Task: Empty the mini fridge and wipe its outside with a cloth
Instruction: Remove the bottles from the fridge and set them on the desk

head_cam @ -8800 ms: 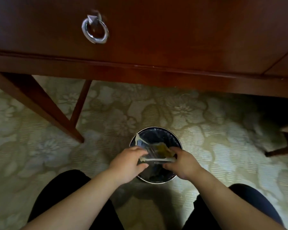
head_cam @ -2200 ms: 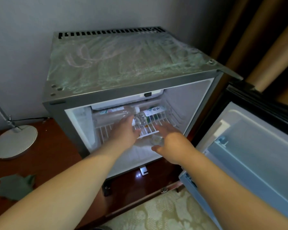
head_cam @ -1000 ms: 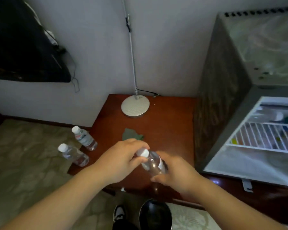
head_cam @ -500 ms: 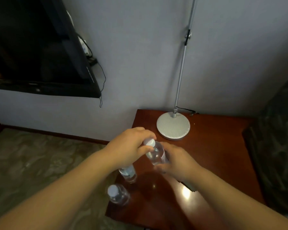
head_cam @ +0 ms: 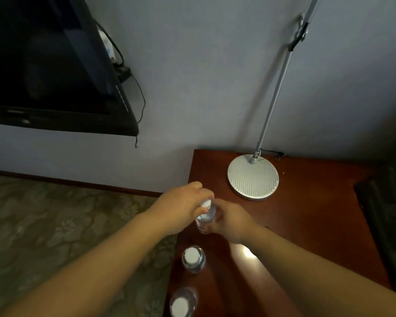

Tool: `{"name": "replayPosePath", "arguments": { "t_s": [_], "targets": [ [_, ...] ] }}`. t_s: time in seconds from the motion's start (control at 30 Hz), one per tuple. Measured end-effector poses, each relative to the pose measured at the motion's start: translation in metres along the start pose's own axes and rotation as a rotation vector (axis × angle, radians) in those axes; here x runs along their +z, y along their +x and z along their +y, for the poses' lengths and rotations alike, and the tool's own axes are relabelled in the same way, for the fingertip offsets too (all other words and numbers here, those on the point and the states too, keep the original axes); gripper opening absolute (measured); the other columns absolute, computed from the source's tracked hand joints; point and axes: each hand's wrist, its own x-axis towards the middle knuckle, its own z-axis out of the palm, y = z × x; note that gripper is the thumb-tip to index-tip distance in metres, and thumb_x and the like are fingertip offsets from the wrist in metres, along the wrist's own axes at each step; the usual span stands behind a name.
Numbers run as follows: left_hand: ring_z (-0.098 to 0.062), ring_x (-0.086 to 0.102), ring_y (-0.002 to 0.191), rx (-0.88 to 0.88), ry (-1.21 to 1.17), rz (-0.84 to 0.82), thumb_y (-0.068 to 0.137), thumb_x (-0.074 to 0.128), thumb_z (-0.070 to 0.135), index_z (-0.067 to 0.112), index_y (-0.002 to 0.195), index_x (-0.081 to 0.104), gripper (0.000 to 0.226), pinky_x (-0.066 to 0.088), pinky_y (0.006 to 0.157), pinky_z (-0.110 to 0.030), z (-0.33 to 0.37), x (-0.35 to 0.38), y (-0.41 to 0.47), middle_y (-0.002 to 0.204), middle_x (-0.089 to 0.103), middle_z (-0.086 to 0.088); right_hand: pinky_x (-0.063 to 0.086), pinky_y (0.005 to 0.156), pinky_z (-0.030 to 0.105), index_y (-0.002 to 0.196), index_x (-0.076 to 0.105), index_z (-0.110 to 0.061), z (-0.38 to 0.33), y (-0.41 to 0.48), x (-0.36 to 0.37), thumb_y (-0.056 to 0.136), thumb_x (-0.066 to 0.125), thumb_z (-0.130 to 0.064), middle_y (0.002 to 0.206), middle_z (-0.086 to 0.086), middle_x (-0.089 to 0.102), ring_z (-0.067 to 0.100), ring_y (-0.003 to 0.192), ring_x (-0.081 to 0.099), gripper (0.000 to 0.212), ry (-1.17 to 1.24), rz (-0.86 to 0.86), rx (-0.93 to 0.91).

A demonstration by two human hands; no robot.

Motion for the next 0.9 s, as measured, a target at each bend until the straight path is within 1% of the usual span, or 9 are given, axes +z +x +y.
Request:
{"name": "replayPosePath", "arguments": {
  "t_s": [0.1, 0.17, 0.3, 0.5, 0.57, 0.63, 0.7, 0.8, 0.9],
  "targets": [
    [-0.017, 0.054, 0.086, -0.007, -0.001, -0.02, 0.098, 0.055, 0.035, 0.034, 0.119, 0.056, 0.021, 0.041, 0.068, -0.033, -0.014, 0.01, 0.005, 0.103, 0.047, 0.008, 0.049, 0.074, 0.018, 0.118, 0.062, -0.034, 0.004, 0.012, 0.01, 0.072, 0.085, -0.049, 0.092, -0.018, 0.068, -0.002, 0.08, 0.063, 0.053, 0.013, -0.048, 0.028],
    [-0.014, 0.053, 0.086, -0.014, -0.007, -0.032, 0.098, 0.056, 0.035, 0.036, 0.118, 0.056, 0.021, 0.039, 0.067, -0.029, -0.022, 0.017, 0.007, 0.1, 0.046, 0.01, 0.045, 0.071, 0.013, 0.118, 0.063, -0.035, 0.007, 0.016, 0.016, 0.073, 0.083, -0.051, 0.092, -0.019, 0.068, -0.006, 0.08, 0.062, 0.052, 0.002, -0.074, 0.043],
    [-0.008, 0.048, 0.084, -0.022, -0.077, -0.081, 0.096, 0.059, 0.033, 0.038, 0.123, 0.058, 0.027, 0.035, 0.069, -0.026, -0.033, 0.033, 0.007, 0.096, 0.042, 0.014, 0.039, 0.065, 0.005, 0.103, 0.062, -0.038, 0.014, 0.017, 0.024, 0.075, 0.085, -0.047, 0.081, -0.025, 0.063, -0.017, 0.074, 0.057, 0.037, 0.005, -0.11, 0.079],
    [-0.005, 0.054, 0.091, -0.088, -0.21, -0.056, 0.094, 0.063, 0.03, 0.043, 0.124, 0.06, 0.032, 0.049, 0.08, -0.027, -0.042, 0.04, 0.0, 0.103, 0.052, 0.015, 0.043, 0.071, 0.009, 0.111, 0.064, -0.038, 0.016, 0.016, 0.028, 0.072, 0.083, -0.054, 0.091, -0.024, 0.069, -0.009, 0.082, 0.063, 0.046, 0.007, -0.118, 0.11],
    [-0.003, 0.055, 0.092, -0.103, -0.228, -0.054, 0.093, 0.064, 0.032, 0.043, 0.123, 0.06, 0.032, 0.05, 0.083, -0.029, -0.043, 0.039, -0.002, 0.104, 0.053, 0.016, 0.047, 0.076, 0.016, 0.119, 0.063, -0.037, 0.014, 0.015, 0.026, 0.071, 0.08, -0.057, 0.098, -0.021, 0.07, -0.006, 0.084, 0.063, 0.055, -0.019, -0.145, 0.115],
    [-0.001, 0.055, 0.096, -0.107, -0.215, -0.058, 0.092, 0.065, 0.036, 0.044, 0.122, 0.059, 0.031, 0.051, 0.087, -0.031, -0.041, 0.037, -0.004, 0.107, 0.055, 0.017, 0.046, 0.078, 0.02, 0.125, 0.06, -0.037, 0.01, 0.011, 0.018, 0.073, 0.08, -0.053, 0.103, -0.021, 0.067, -0.004, 0.084, 0.06, 0.058, -0.063, -0.171, 0.113],
    [-0.002, 0.055, 0.101, -0.109, -0.19, -0.054, 0.092, 0.066, 0.04, 0.043, 0.124, 0.058, 0.033, 0.05, 0.09, -0.03, -0.037, 0.033, -0.007, 0.113, 0.056, 0.019, 0.044, 0.08, 0.021, 0.133, 0.056, -0.035, 0.006, 0.004, 0.008, 0.078, 0.08, -0.048, 0.112, -0.018, 0.064, 0.002, 0.093, 0.059, 0.061, -0.123, -0.18, 0.116],
    [-0.004, 0.054, 0.111, -0.11, -0.137, -0.028, 0.093, 0.065, 0.044, 0.04, 0.133, 0.054, 0.042, 0.048, 0.094, -0.027, -0.029, 0.023, -0.011, 0.124, 0.055, 0.019, 0.046, 0.091, 0.023, 0.146, 0.046, -0.03, 0.004, -0.012, -0.01, 0.08, 0.078, -0.048, 0.133, -0.003, 0.062, 0.015, 0.114, 0.061, 0.076, -0.207, -0.157, 0.152],
    [-0.003, 0.053, 0.116, -0.089, -0.102, -0.003, 0.094, 0.062, 0.047, 0.039, 0.137, 0.052, 0.045, 0.046, 0.094, -0.025, -0.015, 0.013, -0.014, 0.131, 0.053, 0.019, 0.04, 0.092, 0.02, 0.15, 0.043, -0.028, 0.001, -0.036, -0.032, 0.082, 0.077, -0.048, 0.138, 0.0, 0.06, 0.016, 0.124, 0.057, 0.079, -0.252, -0.116, 0.161]
  ]
}}
